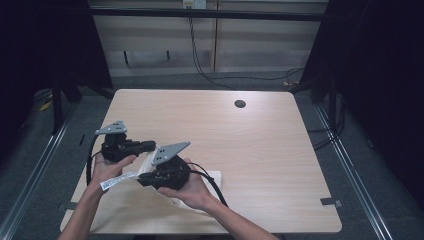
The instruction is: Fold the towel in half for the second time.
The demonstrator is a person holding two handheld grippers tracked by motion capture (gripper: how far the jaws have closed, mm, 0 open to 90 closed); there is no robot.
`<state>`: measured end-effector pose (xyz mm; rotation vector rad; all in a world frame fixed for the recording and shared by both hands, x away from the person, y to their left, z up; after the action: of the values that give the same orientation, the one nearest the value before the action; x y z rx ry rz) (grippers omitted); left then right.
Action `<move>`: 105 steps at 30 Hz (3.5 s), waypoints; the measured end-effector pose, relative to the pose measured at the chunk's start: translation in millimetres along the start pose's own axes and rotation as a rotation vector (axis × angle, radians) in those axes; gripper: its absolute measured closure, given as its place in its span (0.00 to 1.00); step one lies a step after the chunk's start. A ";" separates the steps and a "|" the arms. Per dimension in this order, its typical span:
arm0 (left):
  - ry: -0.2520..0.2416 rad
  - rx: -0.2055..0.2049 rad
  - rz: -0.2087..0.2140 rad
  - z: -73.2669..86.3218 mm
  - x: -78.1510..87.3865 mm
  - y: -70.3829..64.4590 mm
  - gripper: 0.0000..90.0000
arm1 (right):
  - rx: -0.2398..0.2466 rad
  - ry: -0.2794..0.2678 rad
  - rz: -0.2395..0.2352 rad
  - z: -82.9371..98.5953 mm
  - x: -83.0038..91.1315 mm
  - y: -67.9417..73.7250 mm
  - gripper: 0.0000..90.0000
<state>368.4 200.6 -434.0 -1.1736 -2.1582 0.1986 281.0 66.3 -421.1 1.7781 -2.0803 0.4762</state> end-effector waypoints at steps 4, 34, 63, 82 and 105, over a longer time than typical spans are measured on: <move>0.016 0.008 0.005 0.5 -8.6 -4.5 0.95 | -0.011 -0.002 0.010 7.0 7.0 -0.8 0.94; 0.195 -0.063 0.090 2.1 -119.2 -70.0 0.96 | -0.127 0.034 0.129 73.3 88.5 6.6 0.94; 0.315 -0.043 0.085 40.8 -167.3 -70.6 0.93 | -0.195 0.213 0.189 147.0 94.4 22.5 0.87; 0.284 -0.076 0.062 35.3 -164.3 -82.1 0.57 | -0.235 0.274 0.208 165.0 115.4 18.3 0.62; 0.225 -0.099 -0.034 33.8 -118.1 -66.5 0.41 | -0.338 0.180 0.392 177.6 182.3 -6.3 0.48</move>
<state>345.9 74.0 -488.4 -1.1541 -2.0071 -0.0543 251.7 -177.1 -489.6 1.1037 -2.2247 0.3435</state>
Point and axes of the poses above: each handheld gripper's, and its own axes: x roughly backward along the jaws, z roughly out of its underside, y roughly to its left, the point moved 4 cm from there along -x, roughly forward along the jaws, and after that the axes turned 13 degrees about x, right-handed, at the moved point
